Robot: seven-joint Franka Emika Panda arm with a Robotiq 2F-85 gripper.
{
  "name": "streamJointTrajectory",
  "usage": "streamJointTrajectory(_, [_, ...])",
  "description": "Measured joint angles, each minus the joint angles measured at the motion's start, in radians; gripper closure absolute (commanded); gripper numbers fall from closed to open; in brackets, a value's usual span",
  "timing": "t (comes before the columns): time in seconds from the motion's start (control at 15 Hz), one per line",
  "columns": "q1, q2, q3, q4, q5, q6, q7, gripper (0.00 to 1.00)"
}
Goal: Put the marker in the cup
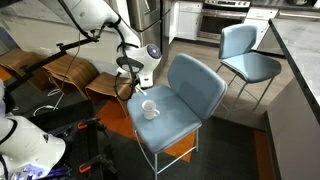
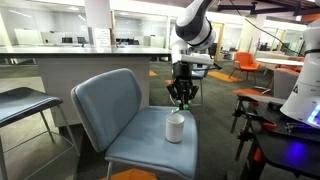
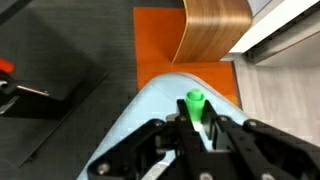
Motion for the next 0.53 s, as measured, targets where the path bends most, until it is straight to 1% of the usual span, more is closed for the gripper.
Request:
streamJointTrajectory(0.27, [-0.027, -0.025, -0.029, -0.063, 0.076, -0.003, -0.078, 0.95])
streamJointTrajectory(0.53, [-0.043, -0.009, -0.066, -0.075, 0.128, -0.003, -0.132, 0.95])
